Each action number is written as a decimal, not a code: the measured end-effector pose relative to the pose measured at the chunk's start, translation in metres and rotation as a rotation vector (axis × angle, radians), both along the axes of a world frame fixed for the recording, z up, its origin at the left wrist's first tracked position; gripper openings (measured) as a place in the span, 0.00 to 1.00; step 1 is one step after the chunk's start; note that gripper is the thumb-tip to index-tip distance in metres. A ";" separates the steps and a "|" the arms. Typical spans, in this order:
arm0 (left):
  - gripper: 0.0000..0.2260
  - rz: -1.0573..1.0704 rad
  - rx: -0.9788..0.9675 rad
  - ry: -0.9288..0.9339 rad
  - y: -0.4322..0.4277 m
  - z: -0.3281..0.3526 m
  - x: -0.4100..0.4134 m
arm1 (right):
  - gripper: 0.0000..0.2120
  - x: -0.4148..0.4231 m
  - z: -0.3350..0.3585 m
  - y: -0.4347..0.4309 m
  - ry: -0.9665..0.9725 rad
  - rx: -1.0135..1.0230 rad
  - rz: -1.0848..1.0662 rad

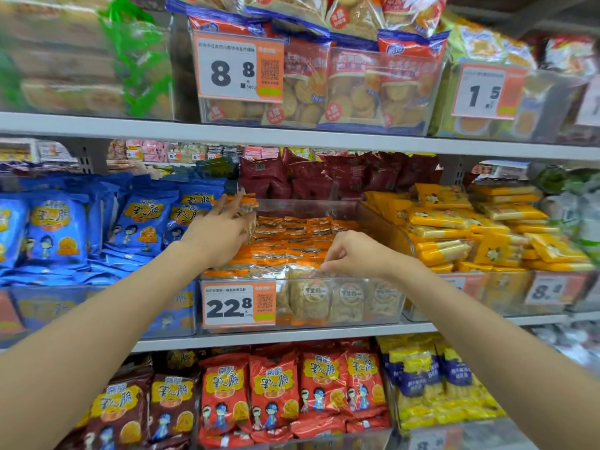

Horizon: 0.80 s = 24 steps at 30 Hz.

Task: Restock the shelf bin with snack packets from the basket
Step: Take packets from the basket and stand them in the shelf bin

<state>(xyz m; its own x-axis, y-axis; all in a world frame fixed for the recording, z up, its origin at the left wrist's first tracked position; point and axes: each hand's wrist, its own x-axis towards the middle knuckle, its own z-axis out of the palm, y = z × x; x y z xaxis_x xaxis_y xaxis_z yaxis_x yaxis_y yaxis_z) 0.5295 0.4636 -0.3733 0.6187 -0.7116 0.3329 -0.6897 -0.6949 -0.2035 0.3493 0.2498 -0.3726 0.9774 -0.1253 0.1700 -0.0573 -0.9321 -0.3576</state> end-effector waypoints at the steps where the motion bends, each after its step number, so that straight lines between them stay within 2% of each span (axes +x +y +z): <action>1: 0.23 -0.005 -0.005 0.003 0.000 0.001 -0.001 | 0.07 0.000 0.000 0.000 0.018 0.010 0.006; 6: 0.20 -0.061 -0.093 -0.043 0.001 0.006 -0.011 | 0.11 -0.012 0.021 -0.015 -0.014 0.115 -0.012; 9: 0.15 -0.201 -0.208 -0.122 -0.007 0.012 -0.031 | 0.10 -0.022 0.038 -0.031 0.066 -0.036 -0.062; 10: 0.13 -0.278 -0.241 -0.034 -0.012 0.015 -0.040 | 0.10 -0.026 0.040 -0.034 0.144 -0.087 -0.059; 13: 0.08 -0.410 -0.274 0.536 -0.027 0.020 -0.067 | 0.11 -0.034 0.042 -0.038 0.319 -0.139 -0.045; 14: 0.07 -0.431 -0.229 0.605 -0.032 0.020 -0.071 | 0.12 -0.035 0.041 -0.039 0.335 -0.155 -0.048; 16: 0.05 -0.444 -0.148 0.639 -0.037 0.018 -0.072 | 0.14 -0.037 0.039 -0.041 0.346 -0.219 -0.066; 19: 0.04 -0.427 -0.125 0.659 -0.041 0.016 -0.071 | 0.13 -0.038 0.036 -0.042 0.355 -0.282 -0.068; 23: 0.04 -0.394 -0.198 0.537 -0.050 0.017 -0.072 | 0.02 -0.033 0.043 -0.042 0.304 -0.315 -0.076; 24: 0.04 -0.384 -0.234 0.493 -0.053 0.016 -0.073 | 0.06 -0.030 0.047 -0.043 0.275 -0.332 -0.085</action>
